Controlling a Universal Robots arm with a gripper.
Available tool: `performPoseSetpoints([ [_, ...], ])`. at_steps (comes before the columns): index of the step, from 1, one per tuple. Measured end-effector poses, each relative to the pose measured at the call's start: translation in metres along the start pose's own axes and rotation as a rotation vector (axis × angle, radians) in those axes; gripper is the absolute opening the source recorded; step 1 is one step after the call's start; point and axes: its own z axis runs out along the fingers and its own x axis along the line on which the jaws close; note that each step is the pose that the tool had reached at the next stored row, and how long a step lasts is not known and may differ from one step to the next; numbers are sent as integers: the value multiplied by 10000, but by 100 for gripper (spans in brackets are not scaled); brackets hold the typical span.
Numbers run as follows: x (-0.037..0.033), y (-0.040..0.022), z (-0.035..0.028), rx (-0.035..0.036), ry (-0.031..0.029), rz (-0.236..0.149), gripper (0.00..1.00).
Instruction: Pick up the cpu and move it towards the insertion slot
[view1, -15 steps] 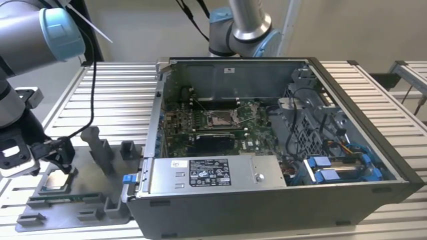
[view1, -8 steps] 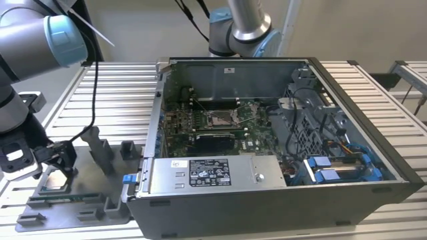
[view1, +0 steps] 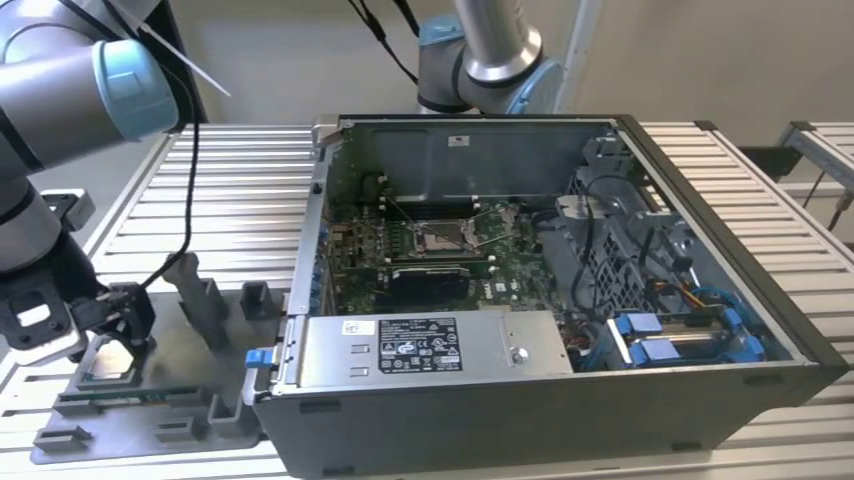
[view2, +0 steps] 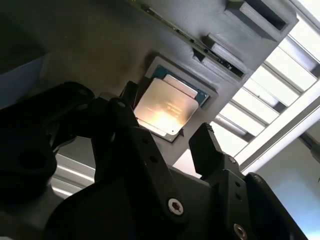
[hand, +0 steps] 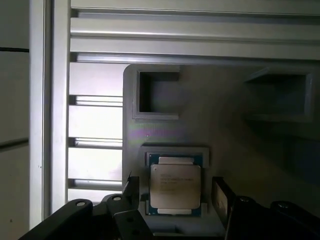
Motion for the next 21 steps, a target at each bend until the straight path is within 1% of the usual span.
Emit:
performPoseSetpoints([
  [9,12,-1,33,20,3,-58,100],
  [17,6,-1,52,18,0,-61,100],
  [21,5,-2,69,28,3,-61,100],
])
